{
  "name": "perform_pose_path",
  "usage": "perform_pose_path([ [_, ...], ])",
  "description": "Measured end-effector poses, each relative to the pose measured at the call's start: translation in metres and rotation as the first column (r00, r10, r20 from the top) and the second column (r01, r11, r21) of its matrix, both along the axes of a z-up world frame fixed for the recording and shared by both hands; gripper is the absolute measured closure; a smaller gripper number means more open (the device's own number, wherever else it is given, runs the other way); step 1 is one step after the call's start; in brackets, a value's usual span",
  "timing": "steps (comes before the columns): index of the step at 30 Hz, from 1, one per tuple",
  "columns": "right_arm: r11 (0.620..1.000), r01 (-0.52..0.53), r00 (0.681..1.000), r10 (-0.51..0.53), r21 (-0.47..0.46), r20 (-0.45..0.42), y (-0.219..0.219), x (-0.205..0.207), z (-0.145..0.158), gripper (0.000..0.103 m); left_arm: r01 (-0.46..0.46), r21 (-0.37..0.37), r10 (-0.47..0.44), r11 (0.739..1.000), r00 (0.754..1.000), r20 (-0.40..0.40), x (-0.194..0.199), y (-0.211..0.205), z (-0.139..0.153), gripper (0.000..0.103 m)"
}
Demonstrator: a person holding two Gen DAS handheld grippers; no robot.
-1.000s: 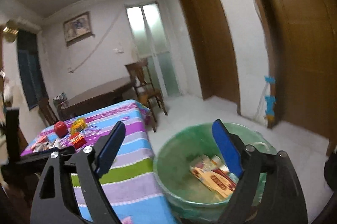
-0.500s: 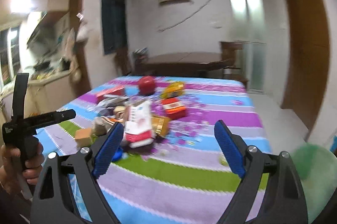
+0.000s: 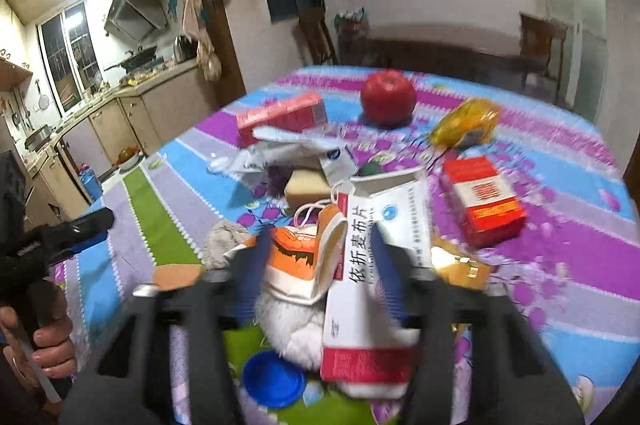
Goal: Collect trash
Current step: 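Grasp the orange sponge with the left tool while right grasps a wrapper, then carry the sponge and wrapper to the green bin and release the wrapper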
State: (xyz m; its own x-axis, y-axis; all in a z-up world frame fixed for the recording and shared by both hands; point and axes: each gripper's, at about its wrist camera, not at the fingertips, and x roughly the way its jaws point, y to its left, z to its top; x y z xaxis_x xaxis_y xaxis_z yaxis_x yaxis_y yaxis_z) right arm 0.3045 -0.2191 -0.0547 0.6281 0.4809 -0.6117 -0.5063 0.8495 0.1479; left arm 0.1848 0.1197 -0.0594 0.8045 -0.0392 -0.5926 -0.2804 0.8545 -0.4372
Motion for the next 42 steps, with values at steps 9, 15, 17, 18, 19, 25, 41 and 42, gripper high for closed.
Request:
perform_pose_path([
  [9,0.974,-0.037,0.996,0.019,0.223,0.082,-0.026,-0.072,0.043,0.099,-0.015,0.002,0.015,1.000,1.000,-0.004,0.003,0.009,0.001,0.010],
  [15,0.915,0.017,0.984,-0.086,0.403,0.154,-0.082,-0.147,0.080,0.098,0.201,0.080,-0.199,0.976,0.979,-0.035,0.009,-0.025,0.005,0.010],
  [17,0.906,0.059,0.981,-0.131,0.420,0.144,-0.096,-0.162,0.078,0.098,0.315,0.114,-0.310,0.942,0.949,-0.061,0.011,-0.044,0.004,0.010],
  [18,0.901,0.083,0.978,-0.155,0.426,0.136,-0.101,-0.168,0.076,0.098,0.353,0.139,-0.345,0.925,0.935,-0.077,0.012,-0.053,0.004,0.010],
  [19,0.895,0.105,0.977,-0.175,0.434,0.125,-0.106,-0.171,0.073,0.098,0.372,0.178,-0.362,0.911,0.928,-0.091,0.013,-0.063,0.002,0.010],
  [25,0.864,0.170,0.975,-0.217,0.473,0.044,-0.123,-0.181,0.051,0.098,0.495,0.265,-0.469,0.827,0.869,-0.158,0.029,-0.101,-0.011,0.010],
  [41,0.884,0.205,0.966,-0.253,0.420,0.060,-0.109,-0.182,0.057,0.098,0.379,0.343,-0.365,0.859,0.925,-0.107,0.003,-0.104,0.026,0.058],
  [42,0.887,0.209,0.965,-0.256,0.412,0.062,-0.107,-0.182,0.058,0.098,0.361,0.366,-0.350,0.858,0.932,-0.099,0.001,-0.106,0.031,0.058],
])
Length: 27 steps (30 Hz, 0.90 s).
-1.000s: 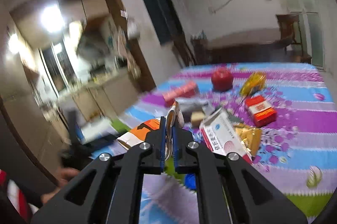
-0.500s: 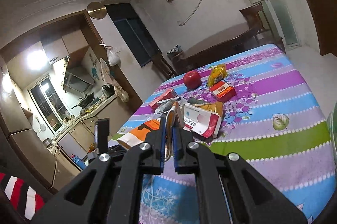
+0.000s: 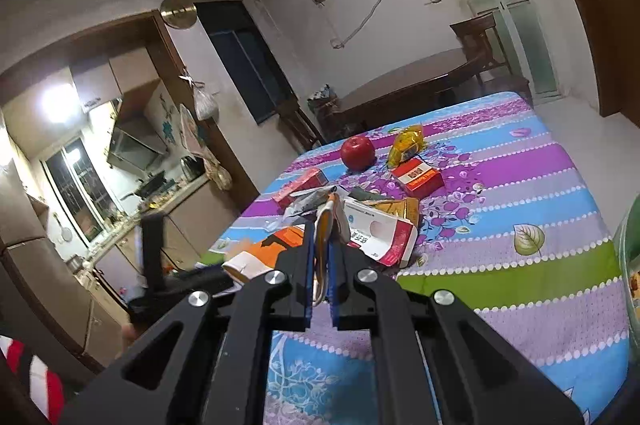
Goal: Collect trash
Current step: 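Carry the sponge and wrapper to the green bin and release the wrapper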
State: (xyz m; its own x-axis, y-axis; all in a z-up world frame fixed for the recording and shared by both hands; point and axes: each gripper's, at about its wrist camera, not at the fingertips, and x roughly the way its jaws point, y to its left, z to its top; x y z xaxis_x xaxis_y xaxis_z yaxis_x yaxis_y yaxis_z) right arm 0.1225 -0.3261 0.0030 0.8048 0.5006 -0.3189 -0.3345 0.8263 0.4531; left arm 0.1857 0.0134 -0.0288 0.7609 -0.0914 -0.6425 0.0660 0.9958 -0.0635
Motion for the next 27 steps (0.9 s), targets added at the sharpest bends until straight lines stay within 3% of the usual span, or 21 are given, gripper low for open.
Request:
perform_pose_path([
  [2,1.000,0.001,1.000,-0.001,-0.011,-0.001,0.003,0.000,0.000,0.098,-0.029,0.046,0.027,0.999,0.999,0.034,-0.003,-0.007,0.010,0.058],
  [8,0.997,0.027,1.000,-0.027,-0.065,0.009,0.007,-0.008,0.003,0.098,-0.042,0.094,0.035,0.995,0.997,0.076,-0.006,-0.022,0.025,0.058],
  [18,0.984,0.145,0.989,-0.140,-0.104,0.055,-0.026,-0.028,0.020,0.098,0.027,0.135,-0.044,0.990,0.991,0.124,-0.005,-0.068,0.042,0.058],
  [27,0.939,0.305,0.951,-0.290,-0.161,0.106,-0.079,-0.043,0.040,0.098,0.142,0.150,-0.165,0.978,0.975,0.150,0.009,-0.135,0.059,0.058],
])
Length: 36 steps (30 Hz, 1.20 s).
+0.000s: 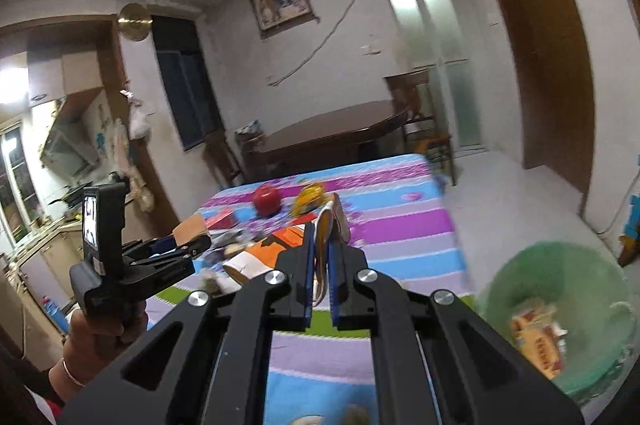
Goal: Collect trash
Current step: 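Carry the sponge and wrapper to the green bin and release the wrapper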
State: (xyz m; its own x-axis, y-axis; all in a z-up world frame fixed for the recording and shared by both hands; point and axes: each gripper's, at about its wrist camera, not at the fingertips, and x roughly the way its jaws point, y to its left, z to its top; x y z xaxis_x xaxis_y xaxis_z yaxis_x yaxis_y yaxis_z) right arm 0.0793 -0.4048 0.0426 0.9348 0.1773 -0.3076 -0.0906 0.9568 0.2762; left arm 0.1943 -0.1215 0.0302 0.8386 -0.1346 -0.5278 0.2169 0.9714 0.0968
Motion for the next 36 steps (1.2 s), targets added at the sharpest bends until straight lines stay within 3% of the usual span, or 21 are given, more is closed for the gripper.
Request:
perform_pose_path([
  [8,0.988,0.148,0.989,-0.148,-0.047,0.011,-0.049,-0.015,0.007,0.098,0.122,0.015,-0.122,0.992,0.992,0.009,0.008,-0.076,0.008,0.058],
  [18,0.940,0.326,0.937,-0.336,-0.104,-0.097,-0.113,-0.024,-0.012,0.098,0.274,0.053,-0.275,0.960,0.961,0.007,0.005,-0.175,0.005,0.058],
  [27,0.897,0.413,0.876,-0.438,-0.154,-0.201,-0.153,-0.031,-0.032,0.098,0.414,0.082,-0.413,0.907,0.910,-0.031,0.001,-0.268,-0.014,0.058],
  [36,0.881,0.438,0.830,-0.473,-0.180,-0.295,-0.175,-0.032,-0.046,0.098,0.544,0.095,-0.537,0.834,0.839,-0.085,-0.004,-0.335,-0.038,0.058],
])
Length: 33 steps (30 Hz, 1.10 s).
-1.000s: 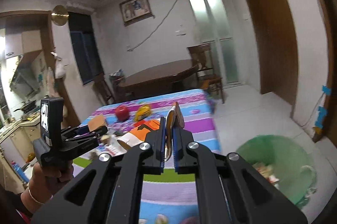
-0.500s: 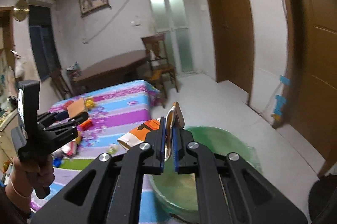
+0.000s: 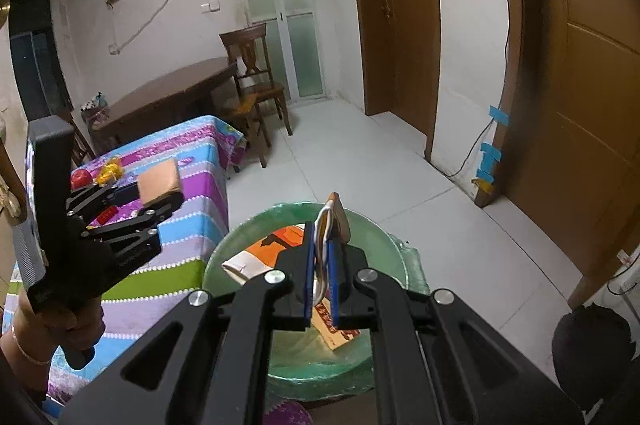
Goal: Collect trash
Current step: 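Carry the sponge and wrapper to the green bin and release the wrapper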
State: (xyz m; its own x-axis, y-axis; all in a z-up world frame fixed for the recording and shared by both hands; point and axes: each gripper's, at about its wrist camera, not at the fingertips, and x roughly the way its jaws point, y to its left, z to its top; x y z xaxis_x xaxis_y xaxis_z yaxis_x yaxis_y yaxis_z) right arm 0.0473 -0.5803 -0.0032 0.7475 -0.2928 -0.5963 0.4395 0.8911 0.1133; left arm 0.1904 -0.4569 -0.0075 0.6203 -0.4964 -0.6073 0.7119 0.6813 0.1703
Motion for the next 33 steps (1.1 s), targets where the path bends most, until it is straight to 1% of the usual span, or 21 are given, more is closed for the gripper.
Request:
perform_pose_path([
  [4,1.000,0.005,0.999,-0.005,0.009,-0.031,-0.007,0.002,-0.004,0.098,0.059,0.006,-0.059,0.998,0.996,-0.060,0.002,-0.017,-0.013,0.058],
  [6,1.000,0.008,0.999,-0.008,0.011,-0.053,-0.010,0.004,-0.008,0.098,0.077,0.018,-0.076,0.997,0.995,-0.060,-0.001,-0.023,-0.020,0.058],
  [10,1.000,0.013,0.998,-0.011,0.026,-0.066,-0.015,0.005,-0.009,0.098,0.104,0.023,-0.102,0.994,0.993,-0.067,-0.005,-0.031,-0.030,0.058],
  [16,0.999,0.014,0.997,-0.011,0.038,-0.080,-0.017,0.005,-0.012,0.098,0.106,0.029,-0.104,0.994,0.991,-0.080,-0.002,-0.032,-0.038,0.058],
  [20,0.999,0.010,0.996,-0.006,0.040,-0.088,-0.018,0.009,-0.010,0.098,0.108,0.030,-0.105,0.994,0.991,-0.082,-0.001,-0.031,-0.037,0.058],
  [24,0.999,0.010,0.995,-0.006,0.043,-0.099,-0.019,0.009,-0.009,0.098,0.117,0.026,-0.113,0.993,0.987,-0.116,0.003,-0.028,-0.040,0.058],
  [33,0.998,0.003,0.993,0.004,0.057,-0.116,-0.021,0.016,-0.013,0.097,0.118,0.025,-0.113,0.993,0.983,-0.141,0.010,-0.030,-0.045,0.058],
])
